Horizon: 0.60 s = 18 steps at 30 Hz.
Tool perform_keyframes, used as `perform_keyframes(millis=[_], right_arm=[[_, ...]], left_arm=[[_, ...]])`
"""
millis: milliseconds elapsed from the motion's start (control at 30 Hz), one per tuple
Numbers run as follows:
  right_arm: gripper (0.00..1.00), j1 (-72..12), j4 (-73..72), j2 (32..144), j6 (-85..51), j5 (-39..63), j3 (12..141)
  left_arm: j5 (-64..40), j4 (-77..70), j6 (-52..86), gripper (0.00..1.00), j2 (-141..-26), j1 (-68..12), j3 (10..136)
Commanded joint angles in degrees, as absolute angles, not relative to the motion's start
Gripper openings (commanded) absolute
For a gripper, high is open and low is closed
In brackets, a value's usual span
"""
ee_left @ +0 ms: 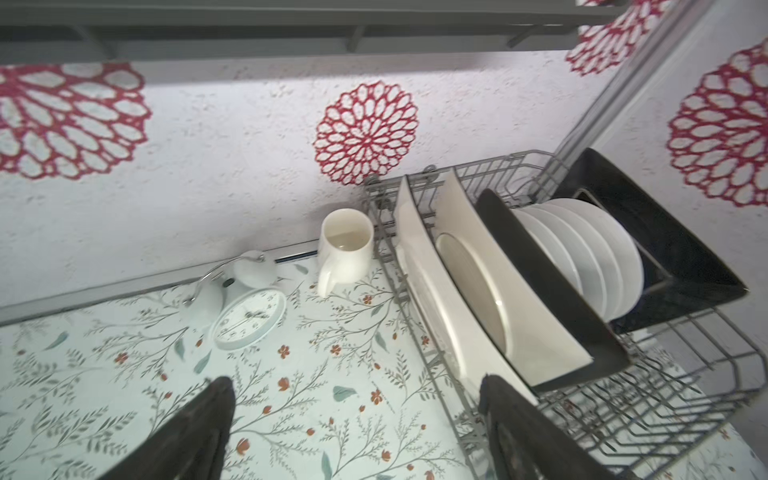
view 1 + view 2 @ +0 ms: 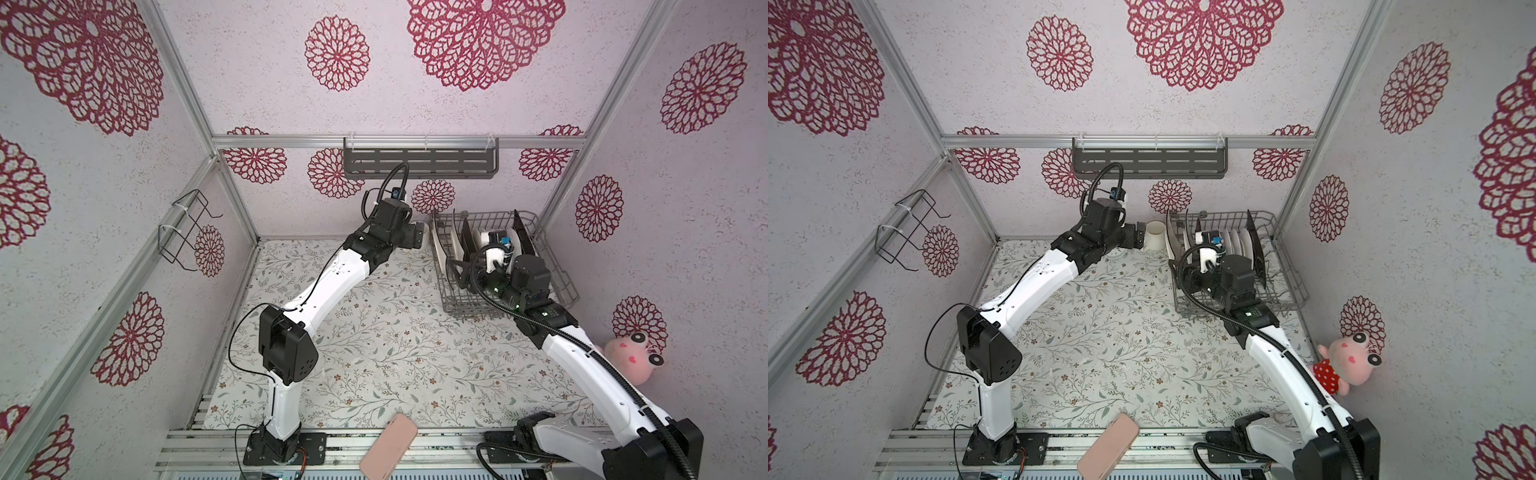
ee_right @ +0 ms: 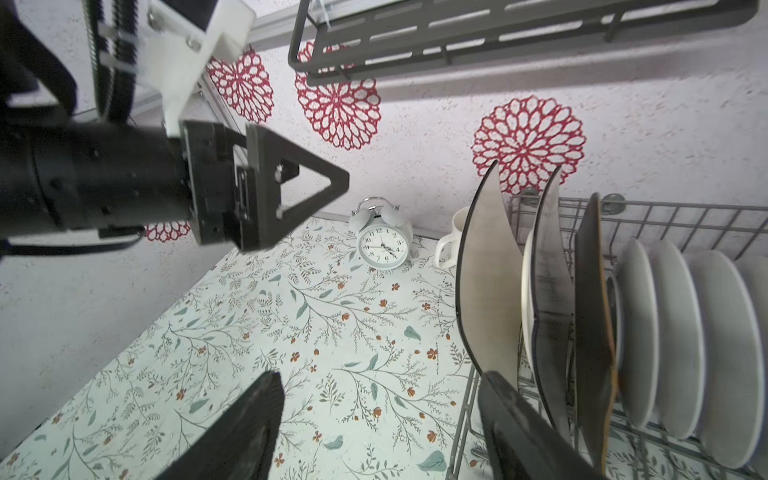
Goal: Unload the plates from the dish rack
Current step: Pick up the plate from the dish rack.
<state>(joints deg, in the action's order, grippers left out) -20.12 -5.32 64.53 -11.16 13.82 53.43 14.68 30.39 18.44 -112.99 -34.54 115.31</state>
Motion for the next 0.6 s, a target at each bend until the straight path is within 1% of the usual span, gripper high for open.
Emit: perform_keyframes(millis=[0, 67, 167, 333, 567], right_arm=[[0.76, -21.2, -19.1, 64.7, -7.7, 12.6, 49.0], [0.75, -22.1, -25.6, 65.7, -5.7, 9.9, 45.8], [0.75, -23.1, -30.0, 68.3, -3.5, 7.5, 43.9], [0.74, -25.0, -33.6, 73.6, 0.5, 4.4, 43.9], [0.72, -25.5, -38.3, 80.5, 1.5, -3.7, 44.8]], left_arm=[[17.6, 31.7, 19.5, 0.95, -106.9, -33.2, 113.3], [17.8, 31.4, 20.0, 0.95, -104.1, -32.3, 110.1], [17.9, 30.3, 20.8, 0.96, -100.0, -30.8, 105.1], [17.5, 29.6, 21.8, 0.96, -95.5, -27.9, 99.4], [17.9, 30.0, 22.4, 0.97, -89.3, -24.5, 93.7]])
